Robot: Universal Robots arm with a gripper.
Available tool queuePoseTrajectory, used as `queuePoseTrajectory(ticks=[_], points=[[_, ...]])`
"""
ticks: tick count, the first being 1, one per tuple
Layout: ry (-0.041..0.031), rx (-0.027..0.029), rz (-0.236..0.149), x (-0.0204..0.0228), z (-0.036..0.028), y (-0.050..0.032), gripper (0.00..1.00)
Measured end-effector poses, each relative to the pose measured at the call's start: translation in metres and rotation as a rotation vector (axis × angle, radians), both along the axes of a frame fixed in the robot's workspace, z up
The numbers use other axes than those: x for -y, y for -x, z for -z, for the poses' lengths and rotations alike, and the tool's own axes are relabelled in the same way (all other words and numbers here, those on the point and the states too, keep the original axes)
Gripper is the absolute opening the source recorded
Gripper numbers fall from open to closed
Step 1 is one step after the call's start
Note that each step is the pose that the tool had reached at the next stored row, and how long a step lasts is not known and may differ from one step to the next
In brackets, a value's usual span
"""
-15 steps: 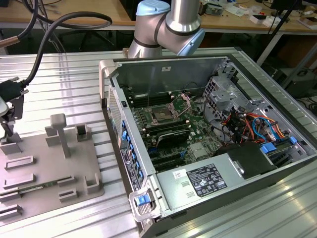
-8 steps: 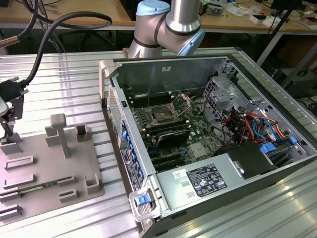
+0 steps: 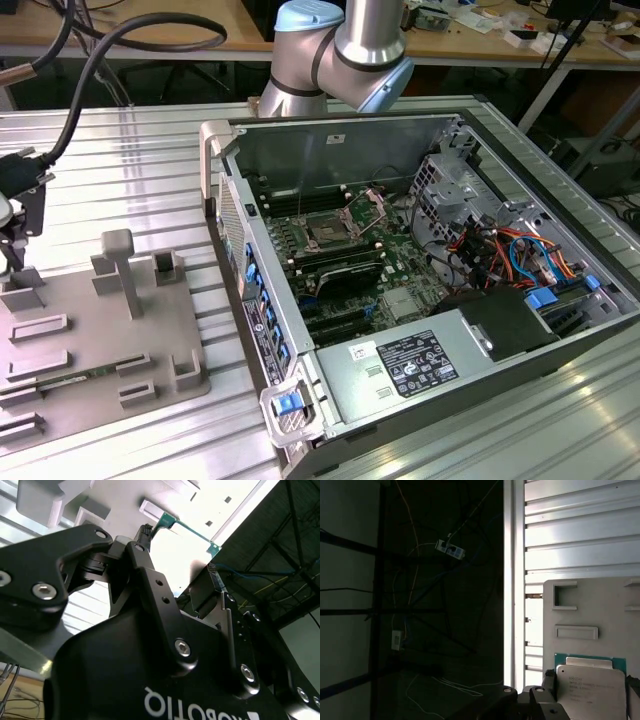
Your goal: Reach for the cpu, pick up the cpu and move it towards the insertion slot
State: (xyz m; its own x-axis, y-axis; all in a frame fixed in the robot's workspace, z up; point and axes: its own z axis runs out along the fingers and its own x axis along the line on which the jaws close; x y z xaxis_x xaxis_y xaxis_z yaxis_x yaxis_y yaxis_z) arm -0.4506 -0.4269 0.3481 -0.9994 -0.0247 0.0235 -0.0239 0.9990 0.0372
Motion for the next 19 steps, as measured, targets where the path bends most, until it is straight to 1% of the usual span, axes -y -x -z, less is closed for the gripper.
queuePoseTrajectory(ticks=[7,9,10,14,19], points=[[0.0000,0.0000,0.000,0.0000,-0.0142,-0.0003,0.55],[0.0000,-0.0001,0.000,0.0000,-0.0199,-0.0008,0.55],[0.0000,0.0000,0.000,0.0000,-0.0215,-0.0010,0.55],[0.0000,0.0001,0.000,0.0000,-0.0256,-0.0015,0.55],[0.0000,-0.0001,0.000,0.0000,-0.0260,-0.0016,0.55]])
